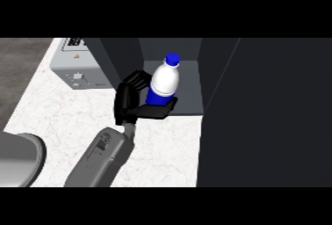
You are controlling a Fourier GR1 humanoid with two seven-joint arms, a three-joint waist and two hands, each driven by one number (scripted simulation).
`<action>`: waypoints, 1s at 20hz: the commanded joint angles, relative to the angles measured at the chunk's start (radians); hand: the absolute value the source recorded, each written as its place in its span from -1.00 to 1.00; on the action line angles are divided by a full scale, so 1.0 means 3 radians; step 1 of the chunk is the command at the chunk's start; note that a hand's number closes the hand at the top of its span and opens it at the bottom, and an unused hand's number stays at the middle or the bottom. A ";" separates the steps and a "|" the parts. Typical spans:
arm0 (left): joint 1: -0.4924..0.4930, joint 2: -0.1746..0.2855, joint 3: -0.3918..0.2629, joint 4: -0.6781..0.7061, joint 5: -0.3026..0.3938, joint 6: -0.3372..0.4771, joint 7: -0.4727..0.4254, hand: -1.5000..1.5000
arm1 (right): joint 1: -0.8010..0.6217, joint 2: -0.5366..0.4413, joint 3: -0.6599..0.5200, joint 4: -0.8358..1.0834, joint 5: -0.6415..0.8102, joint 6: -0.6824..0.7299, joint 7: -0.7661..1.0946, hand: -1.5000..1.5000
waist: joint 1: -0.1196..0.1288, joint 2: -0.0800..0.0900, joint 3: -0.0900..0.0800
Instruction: Pick up the bottled water, place it into the cabinet and close the cabinet
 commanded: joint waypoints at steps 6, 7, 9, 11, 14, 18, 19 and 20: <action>-0.1005 0.0128 0.0118 0.0681 -0.0192 0.0144 0.0298 1.00 | 0.0028 -0.0071 0.0059 -0.0097 -0.0036 0.0020 0.0155 -1.00 | -0.0176 0.0089 0.0001; -0.1239 0.0045 0.0206 0.0913 -0.0209 0.0257 0.0340 1.00 | 0.0006 -0.0005 0.0032 0.0055 -0.0012 0.0036 -0.0077 -1.00 | -0.0174 0.0087 0.0004; -0.1445 0.0071 0.0293 0.1364 -0.0232 0.0119 0.0220 1.00 | -0.0131 -0.0057 -0.0101 0.0016 -0.0155 0.0039 0.0111 -1.00 | -0.0137 0.0096 0.0002; -0.1498 -0.0005 0.0268 0.1720 -0.0321 0.0131 -0.0015 1.00 | 0.0151 -0.0046 0.0047 -0.0029 -0.0098 0.0063 -0.0056 -1.00 | -0.0170 0.0091 0.0002; -0.1735 -0.0005 0.0485 0.2186 -0.0255 0.0084 -0.0307 1.00 | 0.0032 -0.0105 0.0001 0.0019 -0.0079 0.0120 -0.0054 -1.00 | -0.0172 0.0103 0.0000; -0.1874 -0.0006 0.0552 0.2618 -0.0283 0.0146 -0.0556 1.00 | -0.0035 -0.0013 0.0055 0.0005 -0.0038 0.0003 0.0016 -1.00 | -0.0162 0.0111 -0.0001; -0.2020 0.0018 0.0538 0.2670 -0.0357 0.0234 -0.0460 1.00 | -0.0197 -0.0020 -0.0066 0.0093 -0.0151 0.0001 0.0125 -1.00 | -0.0124 0.0105 0.0001; -0.2010 -0.0006 0.0548 0.2778 -0.0358 0.0314 -0.0594 1.00 | -0.0027 0.0023 0.0101 0.0198 0.0018 0.0048 -0.0150 -1.00 | -0.0202 0.0121 0.0001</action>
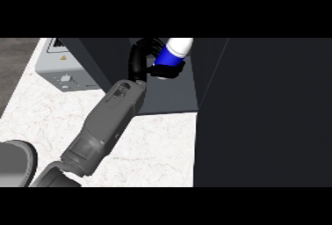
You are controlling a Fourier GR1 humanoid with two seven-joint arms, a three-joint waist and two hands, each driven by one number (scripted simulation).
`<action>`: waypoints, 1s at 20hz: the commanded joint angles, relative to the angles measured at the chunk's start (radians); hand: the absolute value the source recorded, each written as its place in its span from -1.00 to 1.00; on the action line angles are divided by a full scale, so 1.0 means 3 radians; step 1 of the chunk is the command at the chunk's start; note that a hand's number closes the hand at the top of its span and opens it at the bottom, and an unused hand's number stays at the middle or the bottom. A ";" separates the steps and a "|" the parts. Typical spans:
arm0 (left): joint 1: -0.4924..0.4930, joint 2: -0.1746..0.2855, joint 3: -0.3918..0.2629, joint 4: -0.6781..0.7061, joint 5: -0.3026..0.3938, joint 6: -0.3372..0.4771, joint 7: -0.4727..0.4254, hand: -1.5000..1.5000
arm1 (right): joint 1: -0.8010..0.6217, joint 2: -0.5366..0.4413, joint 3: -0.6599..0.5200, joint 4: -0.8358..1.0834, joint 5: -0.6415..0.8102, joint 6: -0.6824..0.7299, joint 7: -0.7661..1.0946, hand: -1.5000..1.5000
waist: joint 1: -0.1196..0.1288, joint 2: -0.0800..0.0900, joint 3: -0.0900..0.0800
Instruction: Pick up the bottled water, place it into the cabinet and close the cabinet
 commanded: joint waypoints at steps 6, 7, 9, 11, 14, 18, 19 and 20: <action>-0.0255 0.0195 0.0046 0.0834 -0.0259 0.0115 -0.0311 1.00 | -0.0028 -0.0039 0.0017 0.0041 -0.0008 0.0054 -0.0033 -1.00 | -0.0018 0.0020 -0.0001; -0.0256 0.0141 0.0058 0.0864 -0.0280 0.0344 -0.0388 1.00 | -0.0099 0.0051 0.0095 0.0012 0.0051 -0.0024 -0.0001 -1.00 | -0.0048 0.0039 -0.0002; -0.0313 0.0232 0.0014 0.0965 -0.0352 0.0330 -0.0312 1.00 | -0.0080 -0.0037 -0.0003 0.0071 0.0026 0.0030 -0.0023 -1.00 | 0.0003 0.0014 0.0000; -0.0233 0.0202 0.0103 0.0985 -0.0292 0.0379 -0.0466 -1.00 | -0.0075 -0.0022 0.0055 0.0001 0.0016 0.0009 0.0044 -1.00 | 0.0001 0.0019 -0.0002; -0.0300 0.0229 0.0142 0.1084 -0.0286 0.0356 -0.0448 -1.00 | 0.0004 -0.0044 0.0005 0.0020 -0.0016 0.0040 -0.0066 -1.00 | -0.0029 0.0028 -0.0002; -0.0274 0.0318 0.0178 0.1163 -0.0279 0.0307 -0.0499 -1.00 | 0.0114 -0.0084 0.0032 -0.0088 -0.0036 0.0058 -0.0058 -1.00 | -0.0072 0.0044 -0.0004; -0.0259 0.0296 0.0207 0.1188 -0.0257 0.0353 -0.0474 -1.00 | 0.0150 -0.0033 0.0119 -0.0007 0.0046 0.0047 -0.0157 -1.00 | -0.0056 0.0034 -0.0003; -0.0352 0.0158 0.0160 0.1231 -0.0316 0.0540 -0.0450 -1.00 | 0.0041 -0.0091 0.0030 -0.0053 -0.0001 0.0063 -0.0056 -1.00 | -0.0069 0.0044 -0.0002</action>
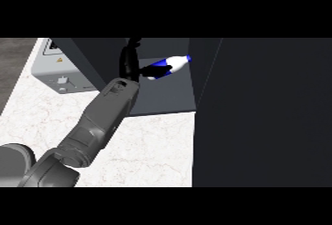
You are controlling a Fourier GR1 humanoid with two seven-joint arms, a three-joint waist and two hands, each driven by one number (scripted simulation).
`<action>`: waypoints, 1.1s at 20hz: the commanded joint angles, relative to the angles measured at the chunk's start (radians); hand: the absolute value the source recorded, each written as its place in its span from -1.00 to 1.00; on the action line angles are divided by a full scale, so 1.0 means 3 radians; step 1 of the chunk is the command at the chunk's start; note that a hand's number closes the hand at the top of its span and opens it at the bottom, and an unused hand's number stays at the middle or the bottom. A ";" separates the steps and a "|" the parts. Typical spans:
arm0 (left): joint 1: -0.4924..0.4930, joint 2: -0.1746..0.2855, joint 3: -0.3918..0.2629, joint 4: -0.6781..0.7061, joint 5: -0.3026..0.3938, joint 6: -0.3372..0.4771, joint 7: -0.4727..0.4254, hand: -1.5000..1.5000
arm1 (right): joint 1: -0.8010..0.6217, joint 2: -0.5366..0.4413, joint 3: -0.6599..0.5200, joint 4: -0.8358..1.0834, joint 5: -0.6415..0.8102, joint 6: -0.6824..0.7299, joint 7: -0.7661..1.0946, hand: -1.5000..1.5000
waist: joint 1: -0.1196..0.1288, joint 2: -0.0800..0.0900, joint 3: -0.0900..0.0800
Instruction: Pick up the bottled water, place it into the cabinet and close the cabinet
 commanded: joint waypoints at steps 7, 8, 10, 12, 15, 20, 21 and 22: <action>0.0048 0.0320 0.0154 0.0053 0.0073 -0.0290 -0.0197 -1.00 | -0.0081 0.0039 0.0028 0.0157 0.0017 0.0018 -0.0090 -1.00 | 0.0041 0.0042 -0.0021; 0.0124 0.0302 0.0166 0.0025 0.0085 -0.0397 -0.0304 -1.00 | 0.0115 -0.0053 -0.0002 0.0075 0.0048 0.0056 -0.0193 -1.00 | 0.0023 0.0027 -0.0021; 0.0137 0.0301 0.0234 -0.0083 0.0152 -0.0629 -0.0424 -1.00 | -0.0033 -0.0004 0.0037 -0.0013 0.0054 -0.0014 -0.0036 -1.00 | 0.0083 0.0016 -0.0023; 0.0202 0.0175 0.0314 -0.0172 0.0217 -0.0631 -0.0663 -1.00 | 0.0021 0.0006 0.0068 -0.0061 0.0071 -0.0044 -0.0032 -1.00 | 0.0081 0.0010 -0.0023; 0.0314 0.0216 0.0453 -0.0303 0.0364 -0.1046 -0.0858 -1.00 | -0.0085 0.0007 -0.0017 0.0110 0.0104 -0.0054 -0.0075 -1.00 | 0.0138 -0.0004 -0.0022; 0.0498 0.0066 0.0474 -0.0466 0.0401 -0.1313 -0.1056 -1.00 | -0.0017 -0.0004 -0.0006 -0.0126 0.0101 -0.0163 0.0073 -1.00 | 0.0225 -0.0050 -0.0020; 0.0325 0.0131 0.0483 -0.0549 0.0422 -0.1344 -0.0797 -1.00 | 0.0079 -0.0094 -0.0086 -0.0042 0.0042 -0.0046 -0.0079 -1.00 | 0.0237 -0.0065 -0.0017; 0.0509 0.0085 0.0415 -0.0592 0.0369 -0.1380 -0.0948 -1.00 | 0.0200 0.0016 0.0177 -0.0115 0.0242 -0.0166 -0.0088 -1.00 | 0.0253 -0.0075 -0.0019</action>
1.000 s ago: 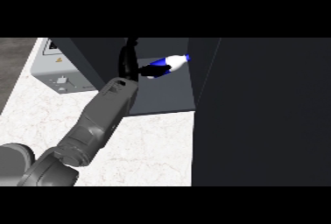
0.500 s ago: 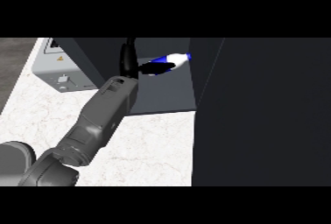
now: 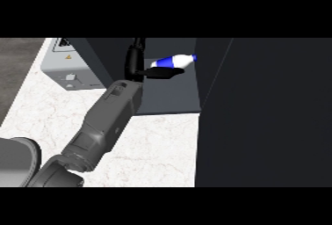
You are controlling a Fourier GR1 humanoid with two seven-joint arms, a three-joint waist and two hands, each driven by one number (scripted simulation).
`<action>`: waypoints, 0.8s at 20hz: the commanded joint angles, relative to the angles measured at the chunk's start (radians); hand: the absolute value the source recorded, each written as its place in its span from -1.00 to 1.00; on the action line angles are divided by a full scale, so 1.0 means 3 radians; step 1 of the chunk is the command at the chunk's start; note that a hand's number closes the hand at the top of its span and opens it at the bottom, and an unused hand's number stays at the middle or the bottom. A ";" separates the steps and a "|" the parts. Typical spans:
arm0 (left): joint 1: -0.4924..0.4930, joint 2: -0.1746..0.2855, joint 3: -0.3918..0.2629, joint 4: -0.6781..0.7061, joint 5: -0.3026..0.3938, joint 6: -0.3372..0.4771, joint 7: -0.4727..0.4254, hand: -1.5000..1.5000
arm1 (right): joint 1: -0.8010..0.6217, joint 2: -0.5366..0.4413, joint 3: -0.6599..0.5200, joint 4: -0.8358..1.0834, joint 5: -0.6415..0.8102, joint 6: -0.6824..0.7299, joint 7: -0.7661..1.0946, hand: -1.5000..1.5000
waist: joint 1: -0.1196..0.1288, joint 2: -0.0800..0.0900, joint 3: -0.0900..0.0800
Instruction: Pick up the bottled water, place it into the cabinet and close the cabinet
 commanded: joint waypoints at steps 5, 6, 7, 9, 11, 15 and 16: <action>0.0450 0.0181 -0.0008 -0.0341 0.0151 -0.0462 -0.0121 -1.00 | 0.0042 -0.0073 -0.0180 -0.0046 -0.0147 0.0005 0.0021 -1.00 | 0.0177 -0.0066 -0.0018; 0.0468 0.0036 -0.0092 -0.0437 0.0134 -0.0349 -0.0071 -1.00 | 0.0100 -0.0055 -0.0069 -0.0165 -0.0104 -0.0054 0.0136 -1.00 | 0.0197 -0.0079 -0.0018; 0.0527 0.0037 -0.0101 -0.0495 0.0191 -0.0422 -0.0132 -1.00 | 0.0182 0.0023 0.0123 -0.0166 0.0066 -0.0127 0.0102 -1.00 | 0.0217 -0.0091 -0.0020; 0.0594 0.0042 -0.0161 -0.0619 0.0274 -0.0440 -0.0092 -1.00 | 0.0061 -0.0014 -0.0159 -0.0056 -0.0105 -0.0094 0.0047 -1.00 | 0.0255 -0.0094 -0.0017; 0.0718 0.0006 -0.0299 -0.0740 0.0310 -0.0435 -0.0063 -1.00 | 0.0215 -0.0034 -0.0075 -0.0114 -0.0037 -0.0078 -0.0033 -1.00 | 0.0264 -0.0117 -0.0017; 0.0923 0.0156 -0.0433 -0.1174 0.0466 -0.0620 0.0189 -1.00 | 0.0279 -0.0092 -0.0101 -0.0155 -0.0124 -0.0022 -0.0015 -1.00 | 0.0299 -0.0122 -0.0016; 0.0959 0.0086 -0.0506 -0.1361 0.0496 -0.0576 0.0278 -1.00 | 0.0111 -0.0038 -0.0135 -0.0068 -0.0096 -0.0091 0.0048 -1.00 | 0.0316 -0.0113 -0.0016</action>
